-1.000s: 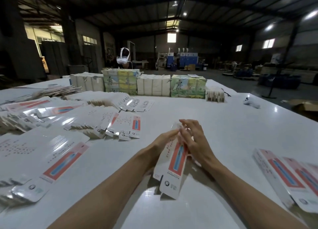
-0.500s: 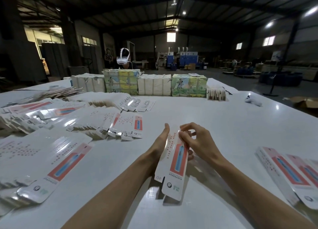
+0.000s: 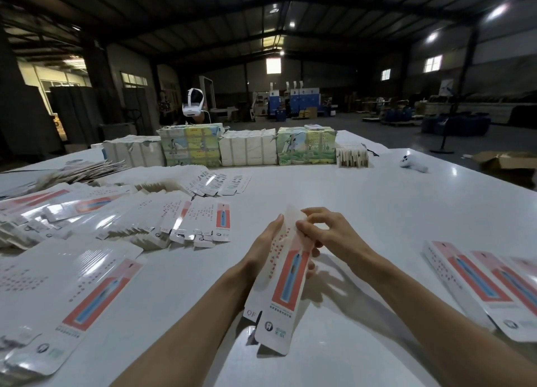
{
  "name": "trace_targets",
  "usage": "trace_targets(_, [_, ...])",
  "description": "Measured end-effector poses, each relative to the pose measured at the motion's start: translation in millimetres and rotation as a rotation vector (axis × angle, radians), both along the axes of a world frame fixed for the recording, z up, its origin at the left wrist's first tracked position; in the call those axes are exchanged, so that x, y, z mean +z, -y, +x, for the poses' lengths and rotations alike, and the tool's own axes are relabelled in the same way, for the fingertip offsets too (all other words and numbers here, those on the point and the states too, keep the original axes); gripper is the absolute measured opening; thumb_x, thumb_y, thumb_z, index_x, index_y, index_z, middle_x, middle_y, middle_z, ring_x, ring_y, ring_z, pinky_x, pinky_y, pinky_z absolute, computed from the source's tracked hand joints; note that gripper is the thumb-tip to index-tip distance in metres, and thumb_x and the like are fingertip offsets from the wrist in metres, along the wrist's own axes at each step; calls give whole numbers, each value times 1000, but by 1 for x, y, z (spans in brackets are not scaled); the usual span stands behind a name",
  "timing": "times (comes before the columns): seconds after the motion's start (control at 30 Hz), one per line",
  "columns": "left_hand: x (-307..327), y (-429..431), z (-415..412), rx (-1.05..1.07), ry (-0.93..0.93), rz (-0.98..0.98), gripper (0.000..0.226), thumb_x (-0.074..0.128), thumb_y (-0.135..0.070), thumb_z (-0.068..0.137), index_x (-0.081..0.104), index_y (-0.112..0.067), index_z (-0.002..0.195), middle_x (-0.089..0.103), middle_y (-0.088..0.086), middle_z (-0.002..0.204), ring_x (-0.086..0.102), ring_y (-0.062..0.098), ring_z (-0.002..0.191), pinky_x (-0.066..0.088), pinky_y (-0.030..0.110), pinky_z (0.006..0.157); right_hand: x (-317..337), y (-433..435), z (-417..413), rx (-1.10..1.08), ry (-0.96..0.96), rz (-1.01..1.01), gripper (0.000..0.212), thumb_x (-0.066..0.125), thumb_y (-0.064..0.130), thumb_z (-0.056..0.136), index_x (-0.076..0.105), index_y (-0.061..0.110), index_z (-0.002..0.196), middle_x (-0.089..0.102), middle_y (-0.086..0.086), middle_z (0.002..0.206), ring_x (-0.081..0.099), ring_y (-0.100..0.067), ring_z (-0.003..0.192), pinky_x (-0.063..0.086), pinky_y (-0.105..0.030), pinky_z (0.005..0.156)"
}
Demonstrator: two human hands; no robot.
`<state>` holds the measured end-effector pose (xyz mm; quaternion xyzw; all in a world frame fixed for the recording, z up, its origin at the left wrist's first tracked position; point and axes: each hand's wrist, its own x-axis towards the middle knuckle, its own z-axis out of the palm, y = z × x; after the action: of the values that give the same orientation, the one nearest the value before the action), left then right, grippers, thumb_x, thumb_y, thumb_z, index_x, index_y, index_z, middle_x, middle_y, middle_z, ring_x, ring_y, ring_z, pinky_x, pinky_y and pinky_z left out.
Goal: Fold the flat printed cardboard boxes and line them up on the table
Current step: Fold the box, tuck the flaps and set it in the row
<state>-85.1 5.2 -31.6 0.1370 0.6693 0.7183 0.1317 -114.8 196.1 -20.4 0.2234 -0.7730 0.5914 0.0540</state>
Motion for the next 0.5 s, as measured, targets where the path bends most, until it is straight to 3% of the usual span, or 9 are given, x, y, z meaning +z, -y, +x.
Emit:
trace_targets(0.17, [6,-8,2,-123,112,95,75,33,-64,105,55,0,136,70,20,109,70,30,84,61,38,75,2,-5,1,110,99,-220,41,69,37,94,80,-1,90,61,5,140,68,-26,87,54,-31,67])
trace_targets(0.27, [8,-15,0,-100,185,76,78,38,-75,99,59,-2,119,67,14,91,65,24,73,58,34,68,0,-3,0,203,150,-344,42,67,37,97,79,-3,97,63,7,140,67,-21,97,56,-30,79])
trace_targets(0.37, [11,-27,0,-75,231,131,71,45,-78,91,53,-7,99,56,7,72,54,14,56,53,24,55,-1,4,-1,238,208,-432,39,67,42,97,79,7,112,68,1,132,69,-18,105,57,-30,91])
trace_targets(0.5, [4,-22,0,-50,314,286,67,47,-73,95,51,-7,103,51,7,75,50,13,59,51,21,54,-5,13,2,178,191,-422,33,68,39,98,79,11,113,74,-9,116,70,-21,103,57,-27,88])
